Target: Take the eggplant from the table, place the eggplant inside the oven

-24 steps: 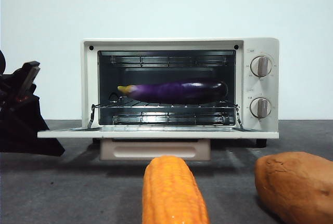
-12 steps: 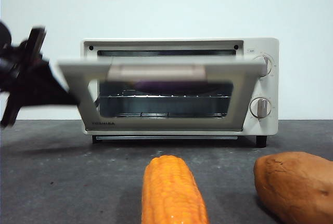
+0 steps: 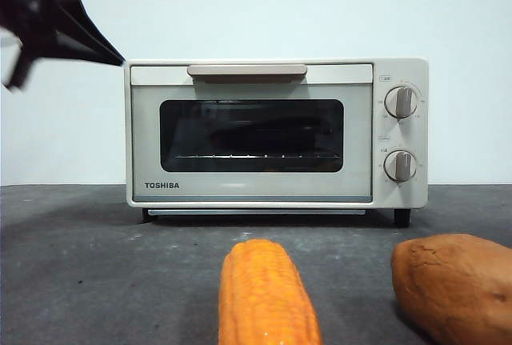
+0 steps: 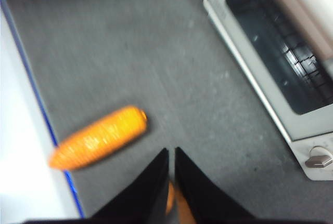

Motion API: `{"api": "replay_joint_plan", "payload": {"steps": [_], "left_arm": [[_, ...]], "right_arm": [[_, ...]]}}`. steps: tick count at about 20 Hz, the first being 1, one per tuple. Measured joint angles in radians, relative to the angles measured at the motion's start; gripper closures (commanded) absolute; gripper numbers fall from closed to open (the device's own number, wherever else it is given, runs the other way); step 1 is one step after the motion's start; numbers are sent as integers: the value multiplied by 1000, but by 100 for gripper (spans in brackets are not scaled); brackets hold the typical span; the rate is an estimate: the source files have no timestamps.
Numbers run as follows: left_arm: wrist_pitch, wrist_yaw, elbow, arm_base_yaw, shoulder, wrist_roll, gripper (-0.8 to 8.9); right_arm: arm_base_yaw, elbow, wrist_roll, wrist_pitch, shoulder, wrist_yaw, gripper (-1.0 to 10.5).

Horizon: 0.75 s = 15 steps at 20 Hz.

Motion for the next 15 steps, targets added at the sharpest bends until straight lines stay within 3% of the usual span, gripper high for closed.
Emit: {"api": "replay_joint_plan", "payload": {"steps": [3, 7, 10, 12, 15], "left_arm": [[-81, -203, 0, -45, -132, 90, 807], [-37, -398, -42, -85, -286, 135, 807], [99, -500, -221, -121, -439, 113, 807], [203, -575, -373, -146, -535, 73, 807], [354, -687, -589, -192, -644, 7, 807]], "right_arm": [[-56, -113, -52, 58, 2, 54, 944], [-210, -244, -51, 161, 2, 85, 943], [-436, -352, 28, 269, -49, 68, 943], [-579, -420, 98, 383, -122, 11, 943], [-689, -566, 196, 594, -231, -67, 943]]}}
